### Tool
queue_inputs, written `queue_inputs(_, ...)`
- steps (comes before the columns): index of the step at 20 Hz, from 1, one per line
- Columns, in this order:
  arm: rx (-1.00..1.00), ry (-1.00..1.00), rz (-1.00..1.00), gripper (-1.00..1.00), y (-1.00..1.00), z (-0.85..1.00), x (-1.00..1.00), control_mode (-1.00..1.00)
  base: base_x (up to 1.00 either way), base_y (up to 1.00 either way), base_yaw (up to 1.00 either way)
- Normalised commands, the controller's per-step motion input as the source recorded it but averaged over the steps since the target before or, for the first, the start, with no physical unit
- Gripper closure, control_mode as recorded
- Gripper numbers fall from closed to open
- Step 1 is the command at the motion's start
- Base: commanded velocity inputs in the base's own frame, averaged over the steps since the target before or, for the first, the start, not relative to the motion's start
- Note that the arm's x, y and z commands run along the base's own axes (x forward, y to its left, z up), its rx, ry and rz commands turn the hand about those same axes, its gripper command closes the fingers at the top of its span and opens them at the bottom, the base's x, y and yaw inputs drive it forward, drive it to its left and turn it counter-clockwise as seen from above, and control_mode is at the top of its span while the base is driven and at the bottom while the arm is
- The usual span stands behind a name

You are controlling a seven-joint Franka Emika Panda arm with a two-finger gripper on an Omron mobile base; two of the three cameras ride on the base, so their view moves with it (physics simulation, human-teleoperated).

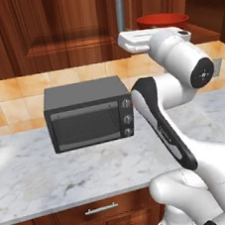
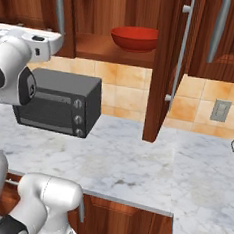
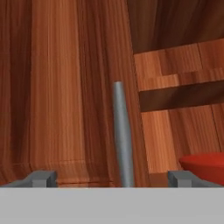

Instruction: Move the bowls from the cabinet to the plates on the dining table.

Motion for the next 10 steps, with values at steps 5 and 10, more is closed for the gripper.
queue_inputs(5, -0.01, 0.0, -0.08, -1.0, 0.08, 0.15, 0.46, -1.0, 0.0, 0.0, 0.0)
queue_inputs(10, -0.02, 0.0, -0.05, -1.0, 0.01, 0.06, 0.15, -1.0, 0.0, 0.0, 0.0)
